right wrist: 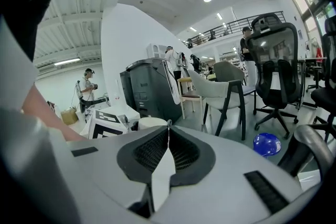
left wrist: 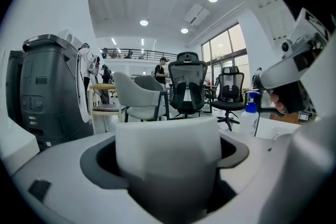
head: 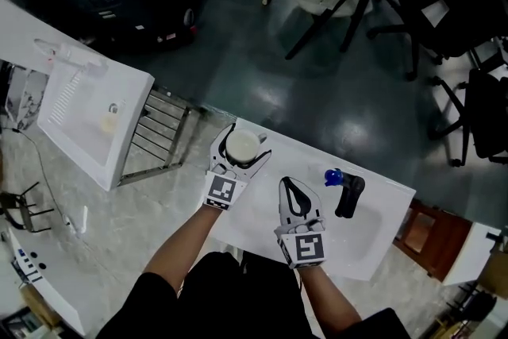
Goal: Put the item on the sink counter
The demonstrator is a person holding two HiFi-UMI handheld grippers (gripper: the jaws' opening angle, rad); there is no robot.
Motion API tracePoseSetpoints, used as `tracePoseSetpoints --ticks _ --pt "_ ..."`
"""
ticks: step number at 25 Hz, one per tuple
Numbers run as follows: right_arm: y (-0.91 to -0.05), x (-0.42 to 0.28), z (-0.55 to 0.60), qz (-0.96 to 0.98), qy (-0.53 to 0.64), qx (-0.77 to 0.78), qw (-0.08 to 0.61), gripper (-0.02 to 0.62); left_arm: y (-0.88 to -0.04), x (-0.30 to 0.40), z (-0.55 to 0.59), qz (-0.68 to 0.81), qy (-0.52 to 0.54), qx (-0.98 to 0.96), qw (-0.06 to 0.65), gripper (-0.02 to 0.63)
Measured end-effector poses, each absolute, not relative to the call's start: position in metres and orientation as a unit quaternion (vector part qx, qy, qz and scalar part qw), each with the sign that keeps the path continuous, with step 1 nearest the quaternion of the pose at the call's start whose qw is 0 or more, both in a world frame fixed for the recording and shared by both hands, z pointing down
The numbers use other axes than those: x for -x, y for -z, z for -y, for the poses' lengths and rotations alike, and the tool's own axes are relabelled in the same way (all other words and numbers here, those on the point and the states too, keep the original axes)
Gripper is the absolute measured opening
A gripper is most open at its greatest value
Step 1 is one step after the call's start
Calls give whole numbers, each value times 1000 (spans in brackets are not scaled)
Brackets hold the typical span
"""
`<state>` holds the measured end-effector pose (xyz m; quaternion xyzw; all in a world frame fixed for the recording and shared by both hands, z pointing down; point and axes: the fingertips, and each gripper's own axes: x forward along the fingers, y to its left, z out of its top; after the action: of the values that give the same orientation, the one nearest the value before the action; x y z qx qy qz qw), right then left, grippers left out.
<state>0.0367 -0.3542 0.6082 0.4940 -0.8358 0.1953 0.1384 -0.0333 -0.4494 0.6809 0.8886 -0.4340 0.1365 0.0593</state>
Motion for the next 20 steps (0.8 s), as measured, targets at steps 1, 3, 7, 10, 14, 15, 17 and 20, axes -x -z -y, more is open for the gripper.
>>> tracePoseSetpoints --ticks 1,3,7,10,14,15,17,20 --pt "-609 -38 357 834 -198 -497 132 32 -684 30 451 429 -137 -891 59 471" --pt "-610 -38 362 832 -202 -502 122 32 -691 26 452 420 -139 -895 59 471" --pt "-623 -32 357 851 -184 -475 128 32 -711 22 452 413 -151 -896 67 471" --pt "-620 -29 354 865 -176 -455 113 32 -725 15 452 414 -153 -894 84 471" --pt "-619 -27 356 869 -163 -458 96 32 -733 16 453 422 -149 -889 94 471" --pt "-621 -27 355 868 -168 -458 98 32 -733 16 454 423 -149 -889 93 471" --pt "-629 -27 351 864 -185 -455 107 32 -733 14 455 423 -148 -890 88 471" --pt "-637 -25 344 863 -209 -444 125 32 -735 15 450 419 -159 -891 78 471"
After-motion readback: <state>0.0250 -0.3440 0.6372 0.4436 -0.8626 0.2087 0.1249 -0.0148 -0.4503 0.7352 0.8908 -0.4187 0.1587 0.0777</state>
